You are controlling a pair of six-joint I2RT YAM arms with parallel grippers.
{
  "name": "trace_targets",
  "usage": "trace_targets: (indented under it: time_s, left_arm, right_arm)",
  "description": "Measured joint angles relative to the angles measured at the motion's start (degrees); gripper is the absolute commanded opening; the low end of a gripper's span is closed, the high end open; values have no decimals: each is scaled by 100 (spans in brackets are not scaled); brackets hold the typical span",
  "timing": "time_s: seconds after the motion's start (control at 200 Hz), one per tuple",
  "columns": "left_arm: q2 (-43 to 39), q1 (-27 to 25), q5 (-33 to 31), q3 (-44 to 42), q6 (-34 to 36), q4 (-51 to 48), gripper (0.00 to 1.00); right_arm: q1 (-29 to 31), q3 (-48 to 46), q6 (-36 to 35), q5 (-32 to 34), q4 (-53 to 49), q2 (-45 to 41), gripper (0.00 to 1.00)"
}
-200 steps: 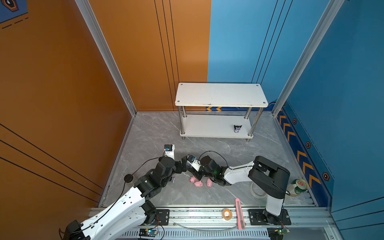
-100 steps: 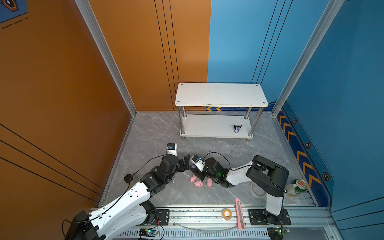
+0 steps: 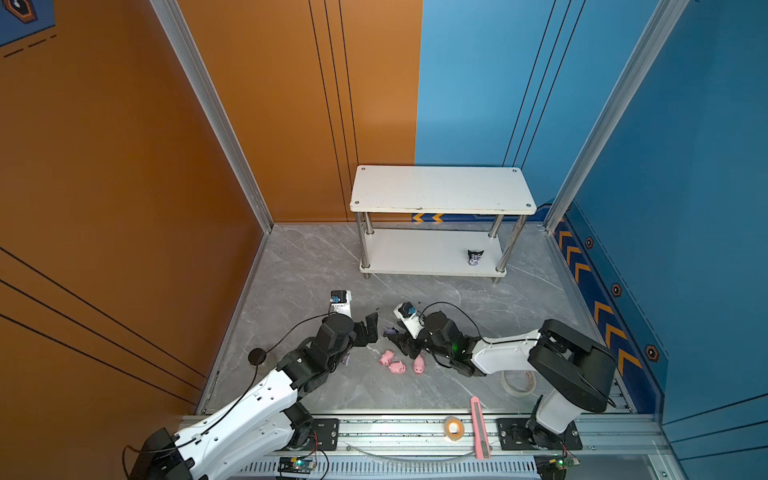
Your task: Place and organize the plastic toys onto the shelf
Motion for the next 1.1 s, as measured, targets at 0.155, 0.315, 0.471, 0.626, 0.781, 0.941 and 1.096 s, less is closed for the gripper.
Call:
trace_targets:
  time_s: [0.155, 0.315, 0.471, 0.626, 0.781, 0.941, 1.096]
  left_arm:
    - [-46, 0, -50, -52, -4, -9, 90]
    - [61, 98, -146, -52, -61, -4, 66]
    - [398, 317, -48, -52, -85, 0, 64]
    - [487, 428, 103, -52, -85, 2, 64]
    - [487, 479, 225, -52, -85, 46, 65]
    - [522, 490, 306, -52, -87, 116, 66]
    - [673, 490, 387, -52, -125, 162, 72]
  right_arm:
    - [-68, 372, 684, 94, -1300, -527, 64]
    - [2, 525, 1515, 306, -2199, -828, 39]
    - [223, 752, 2247, 302, -2855, -601, 0]
    - [323, 1060, 2592, 282, -3123, -114, 0]
    - [321, 1318, 2723, 278, -3366, 234, 0]
    - [221, 1587, 2728, 234, -3451, 426, 0]
    - [-96, 1888, 2680, 192, -3510, 682, 0]
